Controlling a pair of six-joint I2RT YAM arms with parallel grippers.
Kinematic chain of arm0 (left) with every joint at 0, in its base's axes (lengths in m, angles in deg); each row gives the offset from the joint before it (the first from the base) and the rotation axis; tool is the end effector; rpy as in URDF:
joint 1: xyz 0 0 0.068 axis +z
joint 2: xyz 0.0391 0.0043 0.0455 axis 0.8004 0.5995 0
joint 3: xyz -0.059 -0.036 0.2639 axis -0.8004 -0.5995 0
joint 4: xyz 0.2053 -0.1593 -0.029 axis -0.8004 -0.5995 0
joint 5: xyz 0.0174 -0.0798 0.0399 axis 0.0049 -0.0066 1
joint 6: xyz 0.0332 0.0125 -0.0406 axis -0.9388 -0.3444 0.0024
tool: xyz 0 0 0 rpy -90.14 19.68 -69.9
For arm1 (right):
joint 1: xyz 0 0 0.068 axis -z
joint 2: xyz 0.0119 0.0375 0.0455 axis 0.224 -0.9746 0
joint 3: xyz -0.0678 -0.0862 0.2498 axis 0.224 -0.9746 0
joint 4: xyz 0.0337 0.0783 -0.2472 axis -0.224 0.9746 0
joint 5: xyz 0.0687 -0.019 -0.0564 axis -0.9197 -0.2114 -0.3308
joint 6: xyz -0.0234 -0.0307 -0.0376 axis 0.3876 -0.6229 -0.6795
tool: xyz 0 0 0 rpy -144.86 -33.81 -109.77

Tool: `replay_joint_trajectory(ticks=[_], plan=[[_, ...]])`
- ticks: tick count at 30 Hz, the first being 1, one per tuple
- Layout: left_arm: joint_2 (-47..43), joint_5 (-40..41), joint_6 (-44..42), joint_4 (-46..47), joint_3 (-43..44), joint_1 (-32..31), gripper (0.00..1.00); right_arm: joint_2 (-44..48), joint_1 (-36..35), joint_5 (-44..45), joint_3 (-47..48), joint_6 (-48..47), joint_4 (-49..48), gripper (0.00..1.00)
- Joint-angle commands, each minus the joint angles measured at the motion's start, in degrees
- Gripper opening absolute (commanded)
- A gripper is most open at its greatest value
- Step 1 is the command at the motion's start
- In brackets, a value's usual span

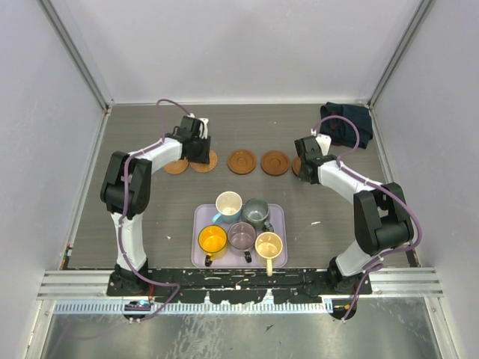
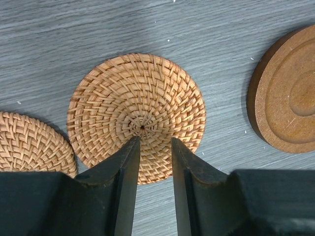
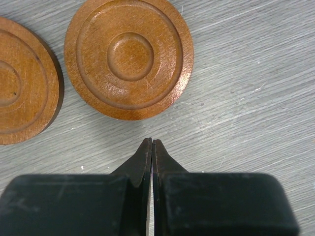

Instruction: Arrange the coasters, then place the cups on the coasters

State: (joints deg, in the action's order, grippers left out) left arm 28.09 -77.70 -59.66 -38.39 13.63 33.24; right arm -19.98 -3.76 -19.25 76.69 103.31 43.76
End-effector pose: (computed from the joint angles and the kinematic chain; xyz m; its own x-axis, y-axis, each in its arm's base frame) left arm 0.4120 -0.1523 0.1710 -0.8136 0.0906 -0.5743 0.2304 0.9572 -0.1754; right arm 0.3072 0.0766 0.1940 -0.7422 0.2106 -0.6363 0.3277 0.9422 -0.0705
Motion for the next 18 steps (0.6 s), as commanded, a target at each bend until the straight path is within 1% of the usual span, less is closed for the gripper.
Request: replay_joint_trajectory(ticks=[1, 8, 15, 17, 18], plan=[[0.9, -2.0, 0.6, 0.9, 0.0, -0.8, 0.34, 0.3, 0.0, -1.5, 0.4, 1.2, -2.3, 0.00], [0.9, -2.6, 1.2, 1.1, -0.8, -1.4, 0.34, -1.6, 0.0, -3.7, -0.6, 1.6, -3.9, 0.00], [-0.3, -2.9, 1.3, 0.9, -1.7, -1.5, 0.34, -2.9, 0.0, -4.0, -1.2, 1.9, -4.7, 0.00], [-1.0, -2.7, 1.4, 0.8, -1.9, -1.5, 0.37, -3.3, 0.0, -4.1, -1.2, 1.8, -4.9, 0.00], [-1.3, -2.7, 1.3, 0.6, -2.0, -1.5, 0.39, -3.5, 0.0, -4.0, -1.2, 1.9, -4.9, 0.00]])
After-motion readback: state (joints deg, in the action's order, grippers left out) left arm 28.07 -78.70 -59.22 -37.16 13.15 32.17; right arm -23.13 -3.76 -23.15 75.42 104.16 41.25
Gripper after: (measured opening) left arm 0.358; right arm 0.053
